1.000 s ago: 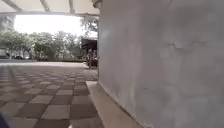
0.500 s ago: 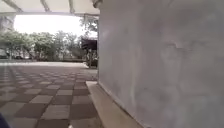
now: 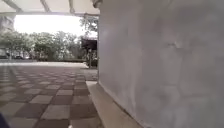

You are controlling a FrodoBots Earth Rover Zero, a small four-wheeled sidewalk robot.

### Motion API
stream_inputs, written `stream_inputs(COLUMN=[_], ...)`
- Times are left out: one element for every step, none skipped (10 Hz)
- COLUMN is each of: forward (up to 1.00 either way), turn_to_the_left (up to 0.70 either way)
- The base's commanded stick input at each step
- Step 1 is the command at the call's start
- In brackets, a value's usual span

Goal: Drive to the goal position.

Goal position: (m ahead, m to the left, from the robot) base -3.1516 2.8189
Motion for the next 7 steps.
stream_inputs(forward=[0.04,0.04,0.04,0.04,0.04,0.04,0.04], turn_to_the_left=[0.0,0.0,0.0,0.0,0.0,0.0,0.0])
